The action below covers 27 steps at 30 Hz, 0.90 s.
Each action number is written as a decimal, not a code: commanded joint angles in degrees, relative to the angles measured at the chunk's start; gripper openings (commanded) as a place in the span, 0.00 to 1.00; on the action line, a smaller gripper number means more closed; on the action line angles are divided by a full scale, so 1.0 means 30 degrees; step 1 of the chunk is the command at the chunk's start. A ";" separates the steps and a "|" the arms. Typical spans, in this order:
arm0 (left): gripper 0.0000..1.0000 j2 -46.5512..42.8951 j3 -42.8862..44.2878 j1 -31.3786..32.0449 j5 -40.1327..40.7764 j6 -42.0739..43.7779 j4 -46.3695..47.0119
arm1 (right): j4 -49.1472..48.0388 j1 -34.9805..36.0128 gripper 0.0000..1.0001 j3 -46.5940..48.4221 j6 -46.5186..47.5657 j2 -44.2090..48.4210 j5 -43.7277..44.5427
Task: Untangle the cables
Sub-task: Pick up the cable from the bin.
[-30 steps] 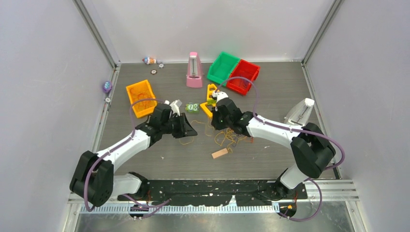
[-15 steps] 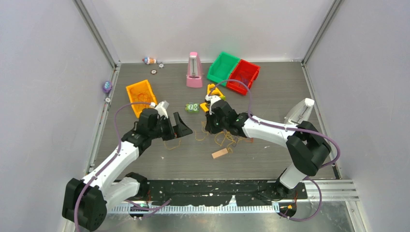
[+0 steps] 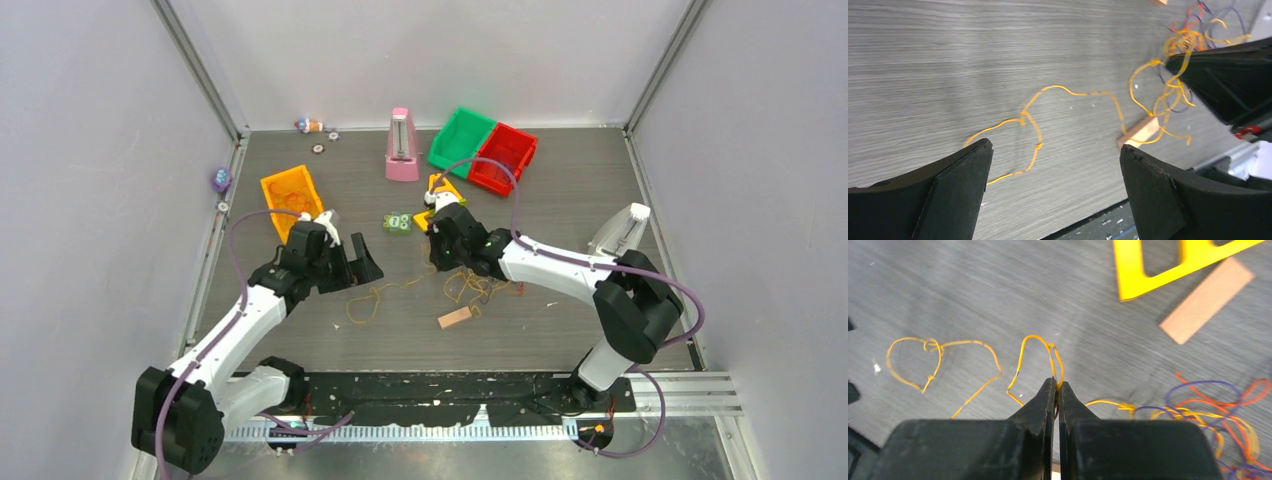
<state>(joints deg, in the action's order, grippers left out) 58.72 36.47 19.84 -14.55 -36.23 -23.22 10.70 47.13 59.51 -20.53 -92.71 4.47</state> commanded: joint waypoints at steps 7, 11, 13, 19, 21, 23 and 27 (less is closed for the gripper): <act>1.00 -0.3133 0.0149 -0.1999 -0.0589 -0.0205 -0.0837 | 0.1872 -0.2216 0.05 0.1003 0.1300 0.1745 0.4325; 1.00 -0.3425 -0.0608 -0.3978 -0.5068 -0.1103 0.0481 | 0.1319 -0.2607 0.05 0.0642 0.1609 0.2087 0.3349; 0.99 -0.3431 -0.0387 -0.4338 -0.5698 -0.1058 0.0430 | 0.0937 -0.2615 0.05 0.0515 0.1679 0.2251 0.1901; 0.98 -0.2796 0.1151 -0.4444 -0.6526 -0.0109 -0.1443 | 0.0535 -0.2616 0.05 0.0274 0.1478 0.2096 0.0950; 0.98 -0.2552 0.1599 -0.4440 -0.5952 0.0653 -0.2366 | 0.0517 -0.2594 0.05 0.0249 0.1571 0.1923 0.0595; 0.97 -0.2051 0.1940 -0.4443 -0.5359 0.1141 -0.3136 | 0.0357 -0.2397 0.05 0.0213 0.1623 0.1813 0.0254; 0.92 -0.0406 0.2261 -0.4037 -0.5509 0.1258 -0.3186 | -0.0127 -0.1158 0.05 0.0459 0.1885 0.1574 0.0431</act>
<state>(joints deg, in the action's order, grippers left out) 53.71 40.99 6.79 -30.13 -34.89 -30.65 14.11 40.34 60.07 -16.27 -88.49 6.90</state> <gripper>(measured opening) 0.945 0.074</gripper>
